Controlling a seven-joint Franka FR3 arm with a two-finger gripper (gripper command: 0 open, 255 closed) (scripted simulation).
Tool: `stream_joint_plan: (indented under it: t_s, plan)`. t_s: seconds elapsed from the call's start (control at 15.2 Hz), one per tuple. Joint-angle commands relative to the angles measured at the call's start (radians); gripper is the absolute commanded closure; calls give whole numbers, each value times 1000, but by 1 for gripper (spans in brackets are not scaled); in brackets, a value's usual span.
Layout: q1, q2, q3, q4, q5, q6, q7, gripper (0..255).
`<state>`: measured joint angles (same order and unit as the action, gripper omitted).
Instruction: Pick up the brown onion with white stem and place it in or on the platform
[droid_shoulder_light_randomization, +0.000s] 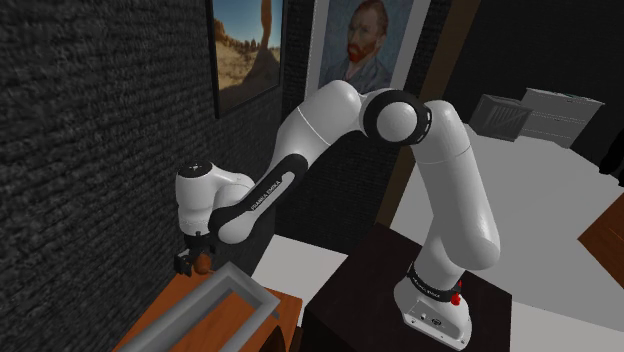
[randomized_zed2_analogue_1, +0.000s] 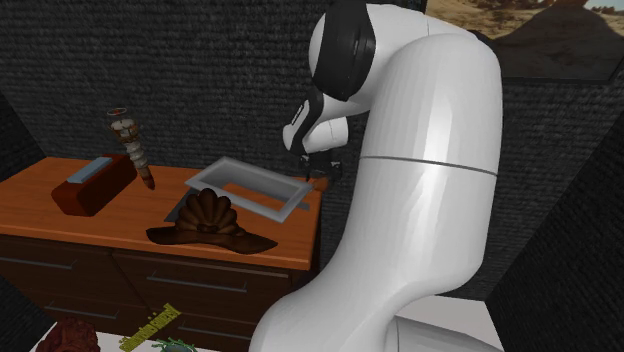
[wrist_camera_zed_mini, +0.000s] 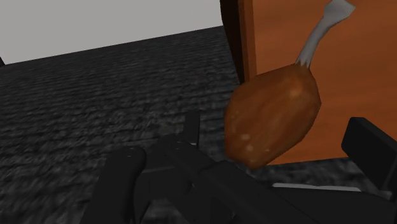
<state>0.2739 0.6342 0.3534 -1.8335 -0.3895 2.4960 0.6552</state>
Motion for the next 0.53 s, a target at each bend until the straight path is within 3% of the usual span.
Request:
stream_joint_plan:
  t_s: [0.0, 0.46]
  plan:
    - [5, 12, -5, 4, -6, 9, 4, 0]
    - [5, 12, -5, 4, -6, 9, 4, 0]
